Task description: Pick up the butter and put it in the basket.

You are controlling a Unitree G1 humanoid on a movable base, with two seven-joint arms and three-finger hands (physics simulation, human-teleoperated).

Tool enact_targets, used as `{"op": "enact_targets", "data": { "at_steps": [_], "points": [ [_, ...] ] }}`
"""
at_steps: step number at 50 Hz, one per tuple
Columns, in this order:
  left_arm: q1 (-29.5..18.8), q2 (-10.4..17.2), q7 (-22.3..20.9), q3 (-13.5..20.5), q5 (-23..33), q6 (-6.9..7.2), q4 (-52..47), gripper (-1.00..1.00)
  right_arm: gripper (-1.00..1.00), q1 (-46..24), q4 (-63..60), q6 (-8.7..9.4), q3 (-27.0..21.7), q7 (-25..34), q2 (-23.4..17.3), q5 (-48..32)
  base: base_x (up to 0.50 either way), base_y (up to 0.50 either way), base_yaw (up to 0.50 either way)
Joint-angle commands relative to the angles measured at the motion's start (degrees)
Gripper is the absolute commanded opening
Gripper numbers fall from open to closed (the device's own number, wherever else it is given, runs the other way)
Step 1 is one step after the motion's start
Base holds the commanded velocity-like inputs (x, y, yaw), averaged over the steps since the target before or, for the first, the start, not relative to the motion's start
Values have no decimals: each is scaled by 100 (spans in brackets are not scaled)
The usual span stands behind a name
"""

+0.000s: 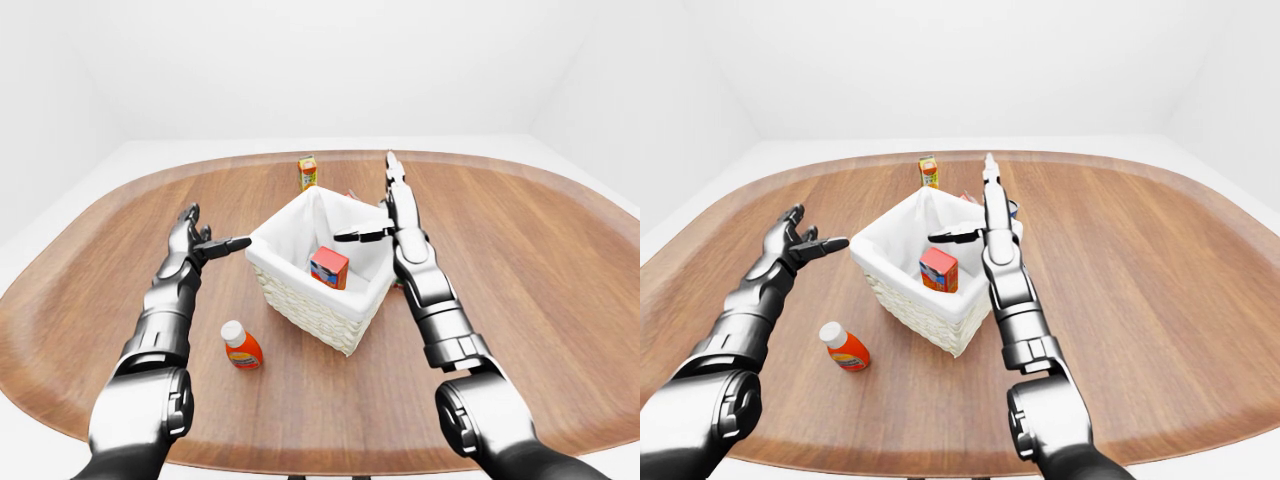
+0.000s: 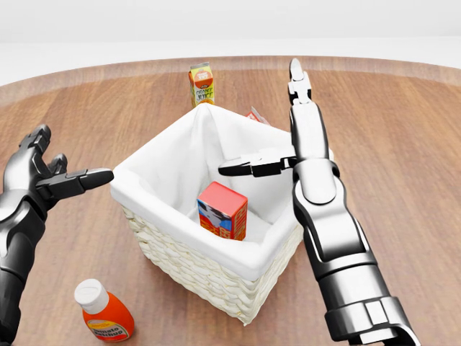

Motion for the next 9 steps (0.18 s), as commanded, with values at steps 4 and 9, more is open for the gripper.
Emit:
{"op": "enact_targets", "data": {
  "at_steps": [4, 9],
  "points": [
    [490, -93, 138, -16, 14, 98, -1103, 100, 100, 660, -1240, 0, -147, 198, -257, 183, 0, 0, 0],
    [710, -137, 201, 3, 27, 98, -1613, 100, 100, 889, -1594, 0, -204, 239, -326, 248, 0, 0, 0]
  ]
}}
